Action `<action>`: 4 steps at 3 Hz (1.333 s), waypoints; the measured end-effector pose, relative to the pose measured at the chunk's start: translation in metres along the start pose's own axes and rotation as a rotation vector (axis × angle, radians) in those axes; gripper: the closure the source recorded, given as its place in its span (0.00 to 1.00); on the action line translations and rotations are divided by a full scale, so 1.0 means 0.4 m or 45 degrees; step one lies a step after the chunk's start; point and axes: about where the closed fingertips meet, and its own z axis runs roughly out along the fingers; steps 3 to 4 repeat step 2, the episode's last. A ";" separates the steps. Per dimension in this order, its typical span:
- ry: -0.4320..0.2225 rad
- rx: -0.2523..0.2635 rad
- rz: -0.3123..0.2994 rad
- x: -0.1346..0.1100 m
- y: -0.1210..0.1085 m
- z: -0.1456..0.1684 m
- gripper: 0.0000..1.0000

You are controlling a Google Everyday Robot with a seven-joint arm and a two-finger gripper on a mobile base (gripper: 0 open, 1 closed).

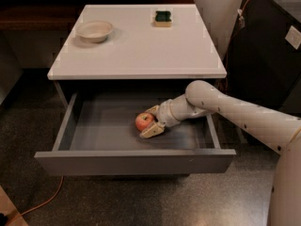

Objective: Place apple into top drawer

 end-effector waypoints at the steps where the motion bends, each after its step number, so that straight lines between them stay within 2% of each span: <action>1: -0.001 -0.003 0.000 -0.001 0.002 0.004 0.00; 4: -0.001 -0.004 0.000 -0.001 0.002 0.004 0.00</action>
Offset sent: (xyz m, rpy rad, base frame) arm -0.0005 0.0014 -0.0009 0.0005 0.0015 0.0023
